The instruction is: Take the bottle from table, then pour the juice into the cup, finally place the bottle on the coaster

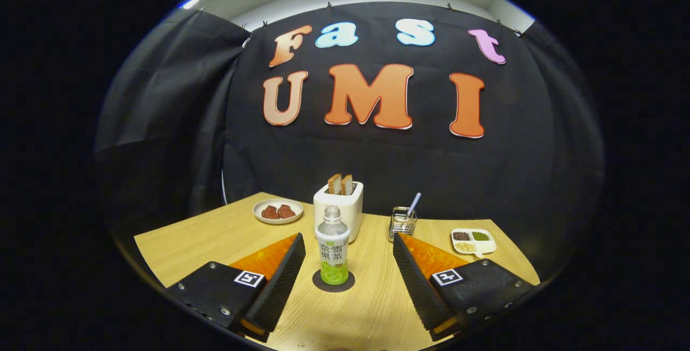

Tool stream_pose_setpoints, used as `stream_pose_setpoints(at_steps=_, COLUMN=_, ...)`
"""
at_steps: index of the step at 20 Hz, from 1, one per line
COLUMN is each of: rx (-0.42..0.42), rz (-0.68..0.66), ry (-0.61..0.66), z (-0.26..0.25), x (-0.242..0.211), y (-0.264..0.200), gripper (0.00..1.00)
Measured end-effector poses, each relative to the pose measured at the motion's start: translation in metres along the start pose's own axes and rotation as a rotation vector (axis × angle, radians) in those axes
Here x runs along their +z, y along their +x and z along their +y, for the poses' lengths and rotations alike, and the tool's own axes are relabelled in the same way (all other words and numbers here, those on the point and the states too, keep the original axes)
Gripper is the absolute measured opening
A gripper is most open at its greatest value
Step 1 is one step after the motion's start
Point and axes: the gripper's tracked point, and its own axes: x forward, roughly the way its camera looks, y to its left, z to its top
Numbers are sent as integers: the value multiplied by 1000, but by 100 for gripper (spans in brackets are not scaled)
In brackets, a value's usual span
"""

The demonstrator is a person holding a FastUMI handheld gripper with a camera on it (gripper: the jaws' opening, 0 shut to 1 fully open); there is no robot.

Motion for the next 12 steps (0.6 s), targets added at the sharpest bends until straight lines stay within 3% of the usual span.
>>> stream_pose_setpoints(at_steps=7, rx=-81, rz=-212, ry=15, z=-34, x=93, y=-92, gripper=97)
stream_pose_setpoints(at_steps=12, rx=-153, rz=-288, ry=34, z=-64, x=125, y=-141, gripper=97)
